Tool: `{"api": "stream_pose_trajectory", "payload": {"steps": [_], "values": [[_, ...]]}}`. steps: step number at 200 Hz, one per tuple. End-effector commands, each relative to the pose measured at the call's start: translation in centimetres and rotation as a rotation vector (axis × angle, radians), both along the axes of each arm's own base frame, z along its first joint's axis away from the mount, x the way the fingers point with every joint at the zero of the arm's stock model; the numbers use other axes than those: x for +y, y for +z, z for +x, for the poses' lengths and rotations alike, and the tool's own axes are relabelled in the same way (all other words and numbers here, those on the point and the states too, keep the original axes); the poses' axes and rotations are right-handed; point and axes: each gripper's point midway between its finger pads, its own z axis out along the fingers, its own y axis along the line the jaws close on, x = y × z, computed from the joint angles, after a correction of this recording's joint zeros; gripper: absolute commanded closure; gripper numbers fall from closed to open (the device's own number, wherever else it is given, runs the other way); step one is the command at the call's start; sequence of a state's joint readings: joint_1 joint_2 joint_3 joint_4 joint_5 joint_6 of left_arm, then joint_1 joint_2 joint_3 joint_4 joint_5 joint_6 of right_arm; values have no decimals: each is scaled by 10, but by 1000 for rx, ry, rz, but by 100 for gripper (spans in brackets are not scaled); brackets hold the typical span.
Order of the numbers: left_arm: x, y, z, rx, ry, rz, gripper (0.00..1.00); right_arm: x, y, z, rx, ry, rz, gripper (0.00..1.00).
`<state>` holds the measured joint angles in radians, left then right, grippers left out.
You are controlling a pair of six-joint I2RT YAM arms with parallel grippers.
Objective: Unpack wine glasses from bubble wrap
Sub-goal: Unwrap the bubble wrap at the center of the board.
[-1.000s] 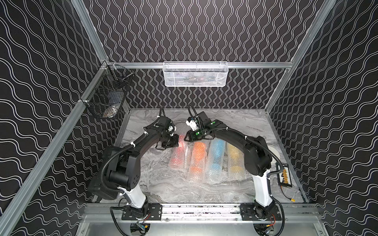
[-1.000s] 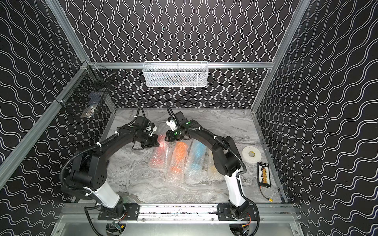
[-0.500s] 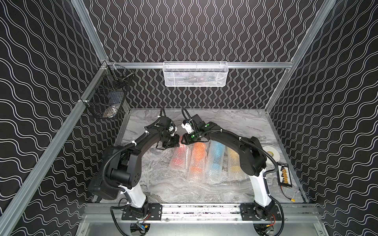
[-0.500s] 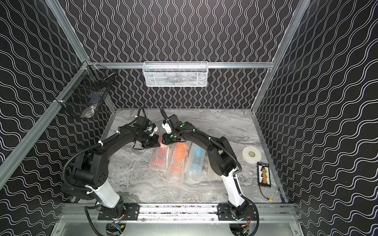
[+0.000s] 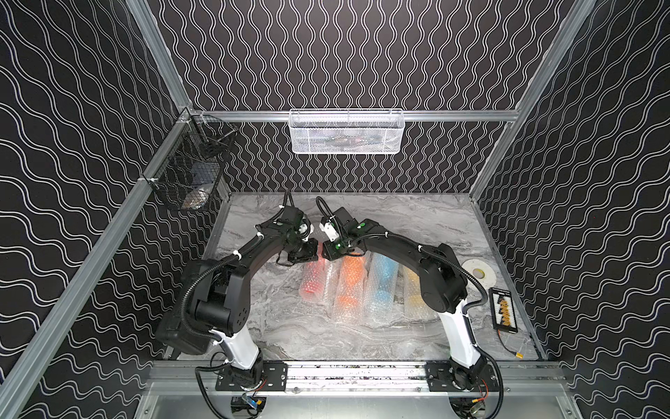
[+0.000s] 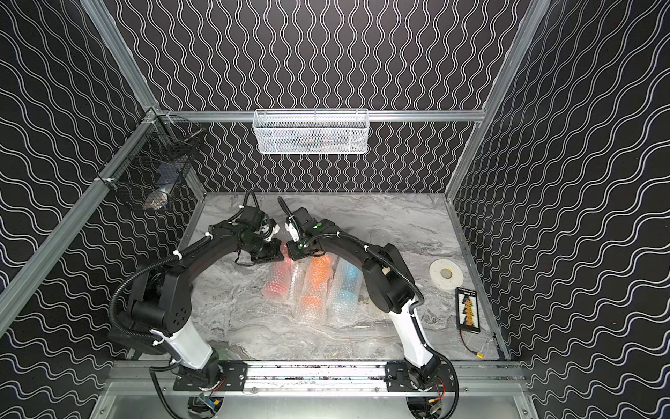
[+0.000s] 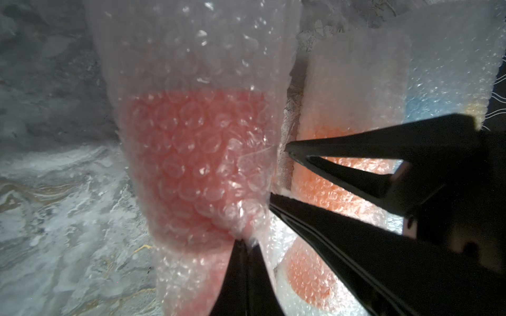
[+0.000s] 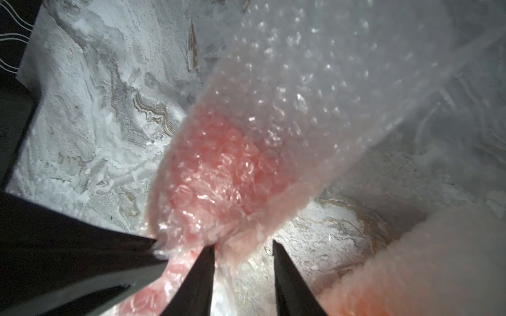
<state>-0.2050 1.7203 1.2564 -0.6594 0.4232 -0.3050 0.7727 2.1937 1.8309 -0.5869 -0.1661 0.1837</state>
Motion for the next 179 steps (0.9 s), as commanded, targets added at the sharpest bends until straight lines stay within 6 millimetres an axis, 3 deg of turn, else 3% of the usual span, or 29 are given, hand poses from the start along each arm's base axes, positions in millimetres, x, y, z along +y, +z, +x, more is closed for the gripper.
{"api": "stream_pose_trajectory", "payload": {"steps": [1, 115, 136, 179], "values": [[-4, 5, 0, -14, -11, -21, 100, -8, -7, 1, -12, -6, -56, 64], [-1, 2, -1, -11, -15, 0, 100, -22, -7, 12, -11, -73, -59, 94], [-2, 0, -1, -6, -13, -5, 100, -22, -3, 12, 3, -79, -20, 94], [-5, 4, 2, -13, -10, -25, 86, -12, 6, 7, 29, -56, 54, 94]]}}
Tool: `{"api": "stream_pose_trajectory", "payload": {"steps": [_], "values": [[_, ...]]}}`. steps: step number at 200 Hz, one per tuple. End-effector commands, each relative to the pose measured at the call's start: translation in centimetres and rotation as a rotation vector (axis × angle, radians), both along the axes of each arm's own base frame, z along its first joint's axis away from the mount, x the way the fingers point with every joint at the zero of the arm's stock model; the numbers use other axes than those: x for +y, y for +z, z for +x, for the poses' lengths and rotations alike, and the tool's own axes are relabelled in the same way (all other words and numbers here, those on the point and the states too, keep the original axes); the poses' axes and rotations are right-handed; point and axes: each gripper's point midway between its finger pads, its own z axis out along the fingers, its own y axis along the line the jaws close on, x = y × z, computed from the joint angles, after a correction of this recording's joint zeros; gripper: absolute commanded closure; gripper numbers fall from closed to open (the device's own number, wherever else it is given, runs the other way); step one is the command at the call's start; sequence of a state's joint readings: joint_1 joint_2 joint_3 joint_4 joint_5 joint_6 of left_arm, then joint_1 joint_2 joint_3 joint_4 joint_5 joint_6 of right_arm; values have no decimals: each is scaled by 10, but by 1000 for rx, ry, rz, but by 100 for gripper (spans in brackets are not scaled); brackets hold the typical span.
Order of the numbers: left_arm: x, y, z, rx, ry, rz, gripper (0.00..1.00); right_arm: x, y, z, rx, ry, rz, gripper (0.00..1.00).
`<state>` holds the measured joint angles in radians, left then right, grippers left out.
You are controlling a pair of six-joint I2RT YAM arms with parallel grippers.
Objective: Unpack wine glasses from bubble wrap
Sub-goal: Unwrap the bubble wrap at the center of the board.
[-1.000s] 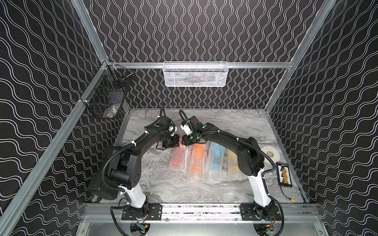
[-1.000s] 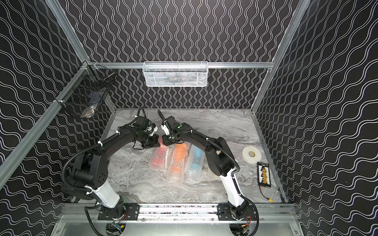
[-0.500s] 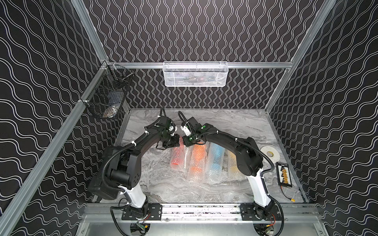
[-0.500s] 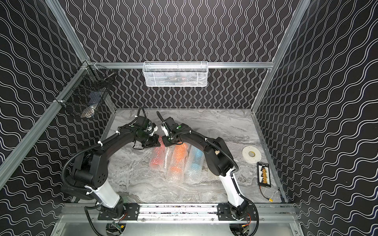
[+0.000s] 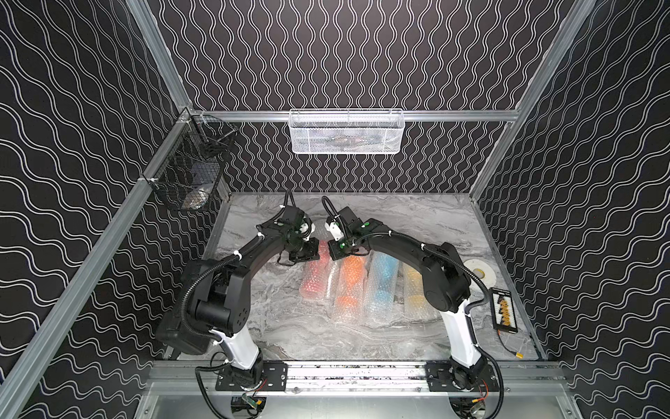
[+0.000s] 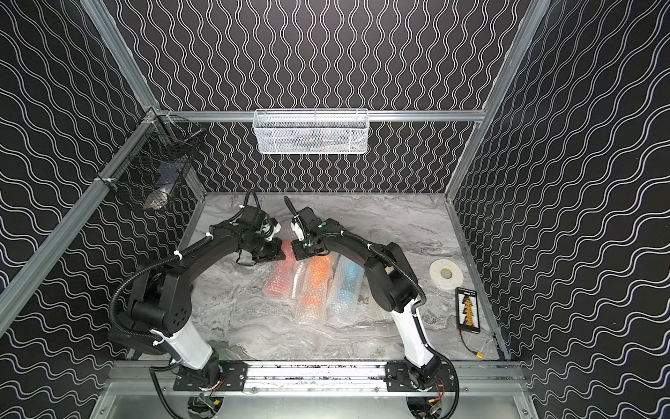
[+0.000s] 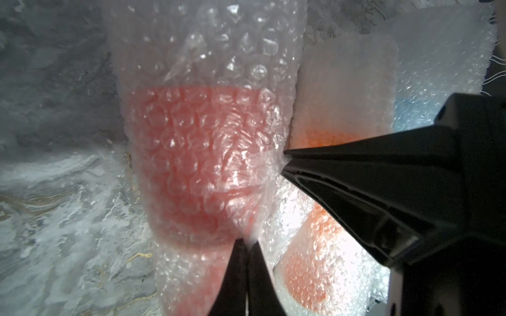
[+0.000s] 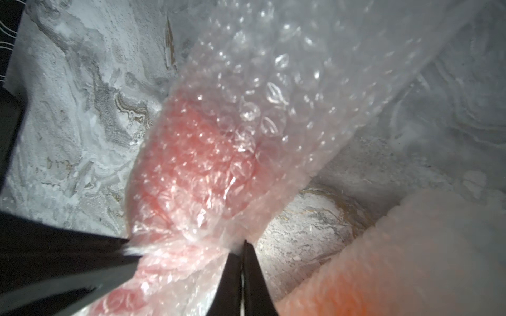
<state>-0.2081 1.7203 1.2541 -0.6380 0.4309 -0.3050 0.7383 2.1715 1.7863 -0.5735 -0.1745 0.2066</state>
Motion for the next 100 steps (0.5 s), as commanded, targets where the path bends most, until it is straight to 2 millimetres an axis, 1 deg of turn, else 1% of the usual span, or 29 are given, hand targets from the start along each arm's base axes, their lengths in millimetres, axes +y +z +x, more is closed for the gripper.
{"api": "stream_pose_trajectory", "payload": {"steps": [1, 27, 47, 100], "values": [[-2, 2, -1, 5, -5, -15, 86, 6, 10, 0, 5, -7, 51, 94], [-7, 3, 0, 1, -15, -19, 73, 9, 12, -3, 17, -5, 80, 94], [-8, 3, 3, -4, -18, -16, 68, 9, 11, -3, 18, -7, 83, 94], [-9, -10, 10, 16, -30, 8, 67, 10, 13, -4, 27, -5, 100, 94]]}}
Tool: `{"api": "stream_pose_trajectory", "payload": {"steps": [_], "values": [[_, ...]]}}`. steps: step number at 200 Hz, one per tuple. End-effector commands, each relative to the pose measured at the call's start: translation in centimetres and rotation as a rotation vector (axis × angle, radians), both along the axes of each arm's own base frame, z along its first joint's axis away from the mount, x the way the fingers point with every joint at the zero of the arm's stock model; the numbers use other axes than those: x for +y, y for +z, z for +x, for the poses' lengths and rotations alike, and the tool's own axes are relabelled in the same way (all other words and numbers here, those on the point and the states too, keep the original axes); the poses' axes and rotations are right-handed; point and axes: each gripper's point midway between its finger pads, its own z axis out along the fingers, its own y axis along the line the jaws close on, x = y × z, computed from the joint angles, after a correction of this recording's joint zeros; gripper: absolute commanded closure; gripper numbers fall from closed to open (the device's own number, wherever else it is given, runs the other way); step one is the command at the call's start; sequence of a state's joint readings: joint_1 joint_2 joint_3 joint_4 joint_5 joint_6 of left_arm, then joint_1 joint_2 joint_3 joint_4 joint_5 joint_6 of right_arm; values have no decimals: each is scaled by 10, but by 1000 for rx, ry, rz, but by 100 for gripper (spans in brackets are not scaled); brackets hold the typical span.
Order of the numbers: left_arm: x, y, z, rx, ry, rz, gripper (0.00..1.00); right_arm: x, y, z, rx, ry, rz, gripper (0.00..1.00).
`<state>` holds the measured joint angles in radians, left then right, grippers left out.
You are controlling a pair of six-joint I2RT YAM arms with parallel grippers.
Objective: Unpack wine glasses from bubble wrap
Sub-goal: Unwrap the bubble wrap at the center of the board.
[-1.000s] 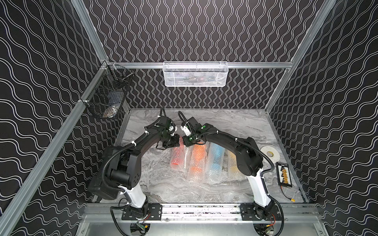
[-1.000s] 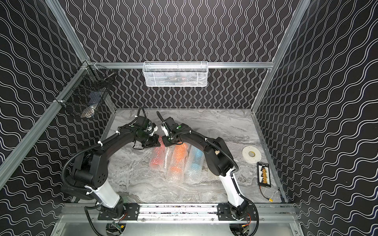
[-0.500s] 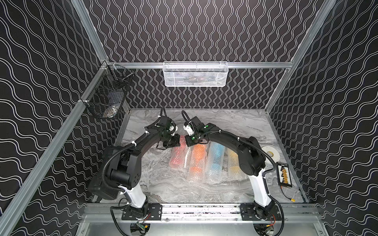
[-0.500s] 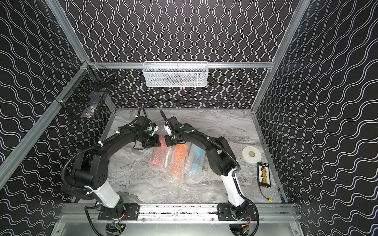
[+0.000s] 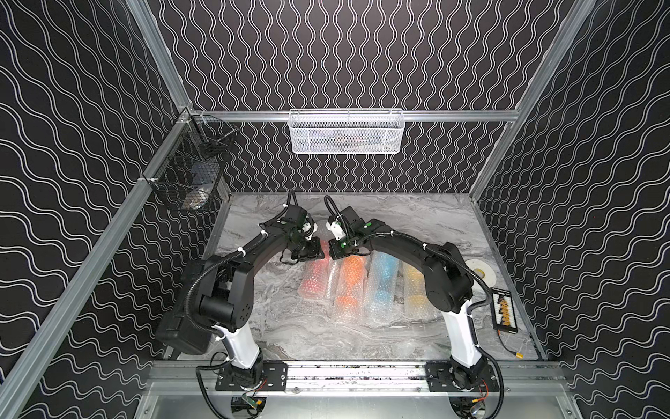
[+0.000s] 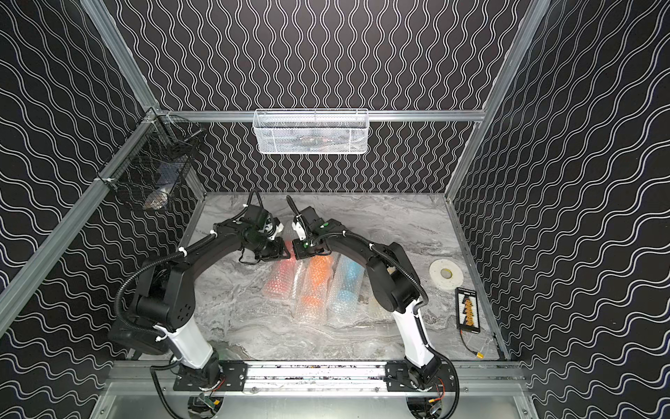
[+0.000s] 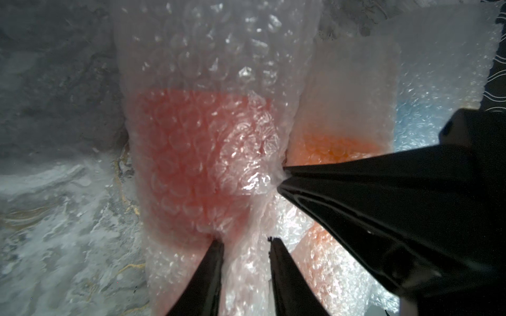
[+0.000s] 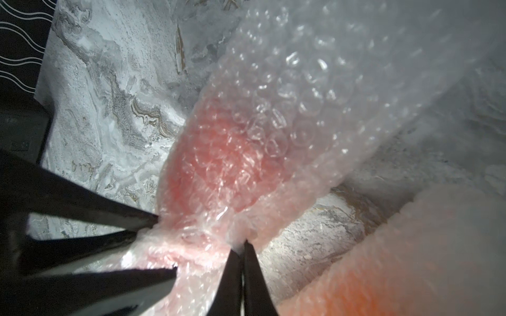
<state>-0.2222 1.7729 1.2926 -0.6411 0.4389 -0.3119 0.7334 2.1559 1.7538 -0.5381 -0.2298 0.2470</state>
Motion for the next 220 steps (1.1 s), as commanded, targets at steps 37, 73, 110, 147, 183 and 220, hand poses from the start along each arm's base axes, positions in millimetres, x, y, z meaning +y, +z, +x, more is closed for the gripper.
{"api": "stream_pose_trajectory", "payload": {"steps": [37, 73, 110, 147, 183, 220], "values": [[-1, -4, 7, -6, -17, 13, 77, 7, 11, 2, -11, 11, 46, 94], [1, -6, 6, -1, -20, 28, 97, 3, 9, 4, -7, 1, 42, 94], [5, -3, 5, -8, -21, 50, 100, -4, 9, 10, -2, -20, 49, 94], [7, -3, 5, -10, -19, 64, 100, -9, 11, 13, 0, -32, 56, 94], [8, -3, 5, -9, -21, 69, 100, -10, 10, 14, 6, -38, 60, 94], [13, -3, 3, -5, -18, 95, 100, -11, 12, 15, 8, -47, 68, 94]]}}
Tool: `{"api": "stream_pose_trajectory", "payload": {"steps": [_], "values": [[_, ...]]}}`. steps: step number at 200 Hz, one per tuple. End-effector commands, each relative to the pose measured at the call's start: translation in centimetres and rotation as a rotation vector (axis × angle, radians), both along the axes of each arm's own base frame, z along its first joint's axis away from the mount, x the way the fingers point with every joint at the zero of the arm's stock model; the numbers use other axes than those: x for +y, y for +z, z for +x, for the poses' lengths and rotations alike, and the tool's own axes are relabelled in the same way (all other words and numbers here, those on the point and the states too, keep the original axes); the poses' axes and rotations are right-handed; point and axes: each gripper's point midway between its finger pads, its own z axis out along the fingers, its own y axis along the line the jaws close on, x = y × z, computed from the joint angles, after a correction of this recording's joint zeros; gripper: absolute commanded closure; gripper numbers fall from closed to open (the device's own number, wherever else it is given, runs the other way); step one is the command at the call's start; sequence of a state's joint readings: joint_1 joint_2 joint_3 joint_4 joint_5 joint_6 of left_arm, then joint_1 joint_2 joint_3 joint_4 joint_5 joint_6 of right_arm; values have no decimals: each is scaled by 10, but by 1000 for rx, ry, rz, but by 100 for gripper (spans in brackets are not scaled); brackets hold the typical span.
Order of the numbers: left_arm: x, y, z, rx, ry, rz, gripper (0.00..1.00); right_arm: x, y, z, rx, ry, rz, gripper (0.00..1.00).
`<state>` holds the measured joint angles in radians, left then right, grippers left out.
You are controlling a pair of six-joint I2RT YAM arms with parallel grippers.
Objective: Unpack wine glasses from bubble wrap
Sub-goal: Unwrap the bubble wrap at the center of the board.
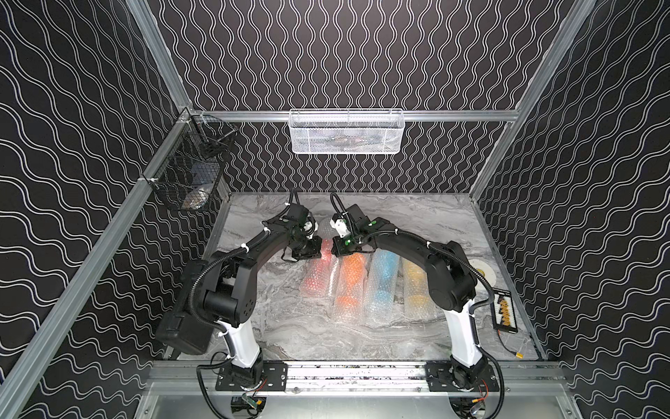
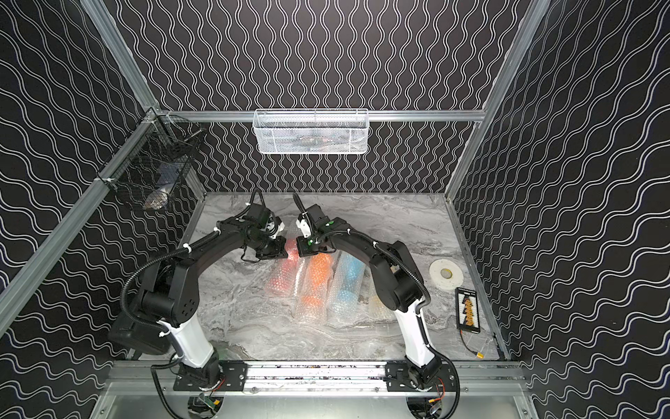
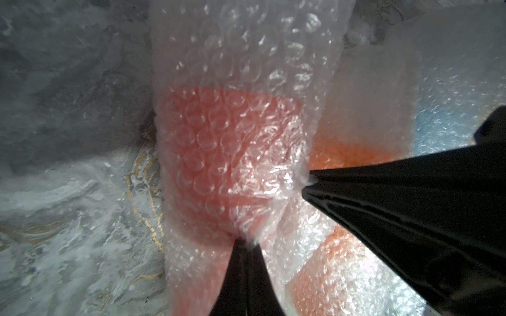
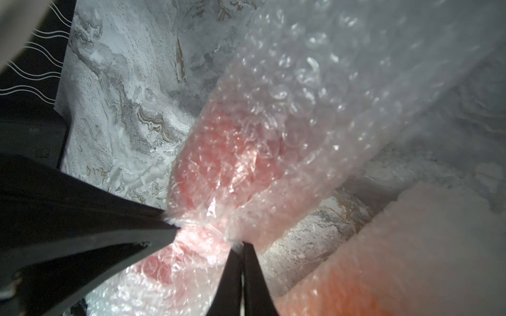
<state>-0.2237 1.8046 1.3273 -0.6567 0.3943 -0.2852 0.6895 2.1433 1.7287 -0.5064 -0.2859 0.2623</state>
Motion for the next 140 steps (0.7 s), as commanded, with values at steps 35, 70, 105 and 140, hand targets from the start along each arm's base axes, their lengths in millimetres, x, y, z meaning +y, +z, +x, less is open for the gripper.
{"api": "stream_pose_trajectory", "payload": {"steps": [35, 70, 105, 140], "values": [[12, 2, -6, 5, -3, 72, 100, -1, 13, 8, -11, -35, 45, 94], [14, 2, -7, 4, 1, 82, 100, -2, 12, 9, -5, -37, 48, 94], [15, 2, -5, 4, 5, 85, 100, -3, 11, 10, -2, -41, 50, 94], [16, 3, -5, 1, 8, 94, 100, -6, 12, 12, -4, -49, 51, 94]]}}
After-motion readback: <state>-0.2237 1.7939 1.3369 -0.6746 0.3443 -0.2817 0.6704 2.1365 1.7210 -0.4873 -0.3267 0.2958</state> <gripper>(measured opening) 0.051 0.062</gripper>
